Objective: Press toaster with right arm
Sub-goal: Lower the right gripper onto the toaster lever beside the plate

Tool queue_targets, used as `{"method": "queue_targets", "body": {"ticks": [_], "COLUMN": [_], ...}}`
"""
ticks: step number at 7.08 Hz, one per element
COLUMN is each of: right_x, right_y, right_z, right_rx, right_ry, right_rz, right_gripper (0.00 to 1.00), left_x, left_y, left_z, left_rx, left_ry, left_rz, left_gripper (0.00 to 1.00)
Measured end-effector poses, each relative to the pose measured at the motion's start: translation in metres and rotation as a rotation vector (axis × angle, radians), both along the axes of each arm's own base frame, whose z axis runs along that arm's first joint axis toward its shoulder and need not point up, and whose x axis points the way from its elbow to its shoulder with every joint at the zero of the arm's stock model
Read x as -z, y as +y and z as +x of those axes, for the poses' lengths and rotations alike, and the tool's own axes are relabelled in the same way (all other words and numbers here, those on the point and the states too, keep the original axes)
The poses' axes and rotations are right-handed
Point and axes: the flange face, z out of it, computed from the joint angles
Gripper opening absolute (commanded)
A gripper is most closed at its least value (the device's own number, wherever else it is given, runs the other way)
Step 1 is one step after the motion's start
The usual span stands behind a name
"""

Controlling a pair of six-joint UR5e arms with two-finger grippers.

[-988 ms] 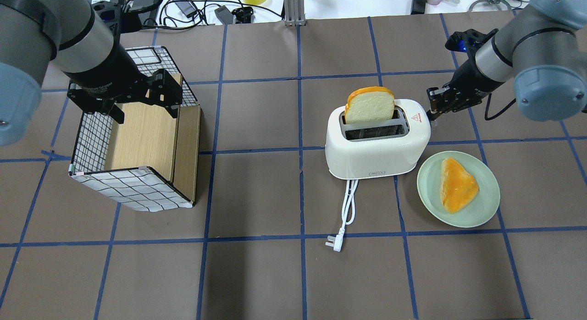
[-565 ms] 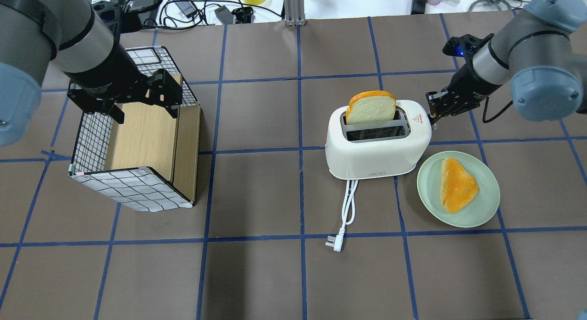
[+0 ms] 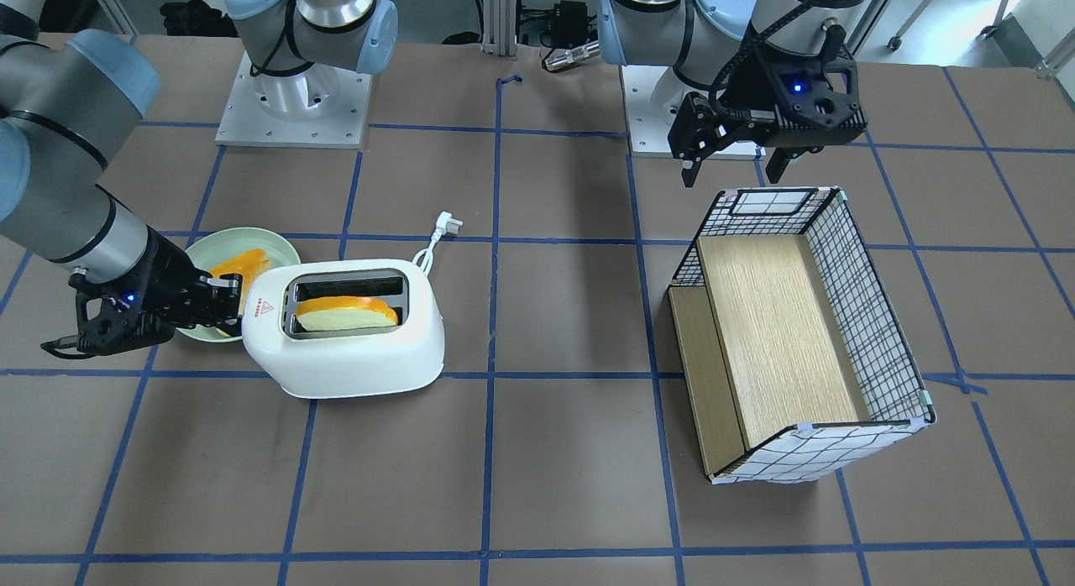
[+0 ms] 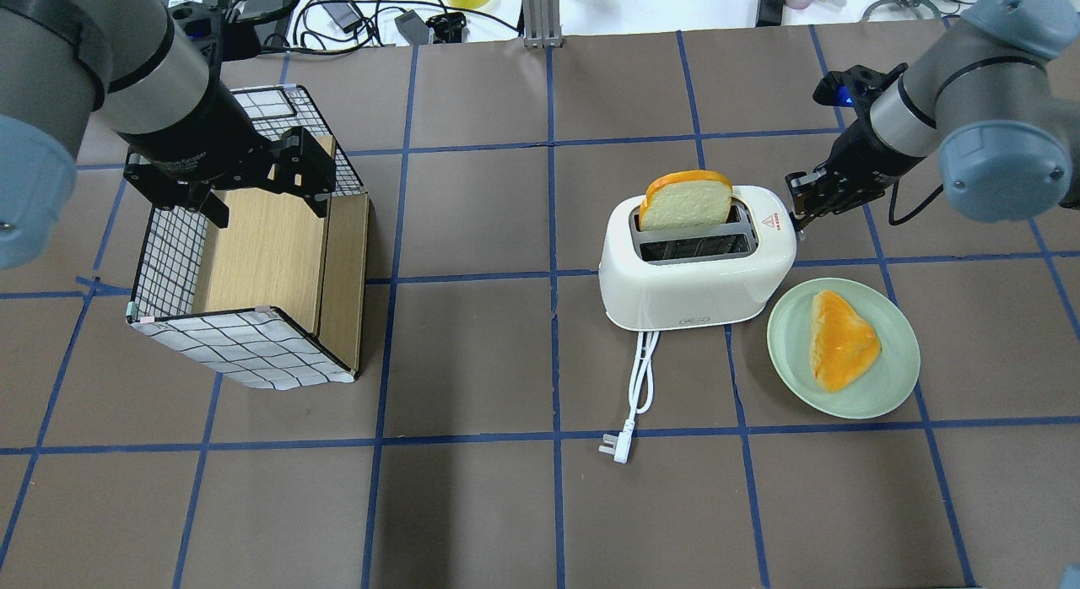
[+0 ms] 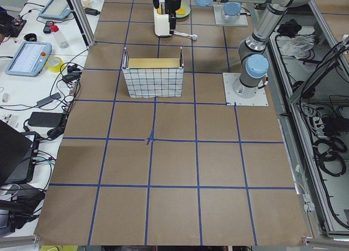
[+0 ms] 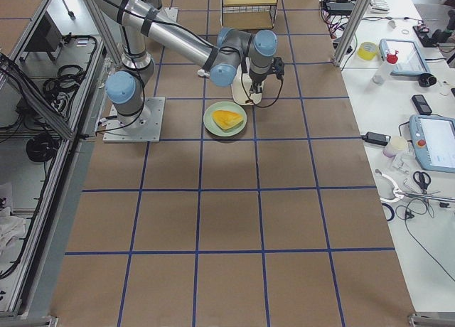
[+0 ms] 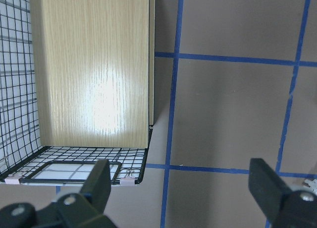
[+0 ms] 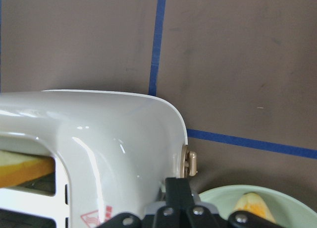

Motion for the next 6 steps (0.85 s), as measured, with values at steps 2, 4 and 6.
{"method": "queue_targets", "body": {"ticks": [2,4,6], "right_x": [-0.0098,-0.0143,-0.0123], "right_y": [-0.0015,-0.0007,0.0021], "right_z": [-0.0017,-0.0017,-0.0009], "right_rx": [0.003,0.004,-0.001], "right_ry": [0.015,0.009,-0.001], "right_rz": [-0.004,0.027,0.060], "right_gripper": [0.00,0.00,0.00], "left_x": [0.0000,0.0000,0.0000], "left_y": [0.0000,0.0000,0.0000], "left_z": [0.0000,-0.0001,0.0000], "left_rx": [0.000,0.000,0.000], "left_ry": [0.000,0.001,0.000], "left_rz": [0.000,0.000,0.000], "left_gripper": [1.00,1.00,1.00]}}
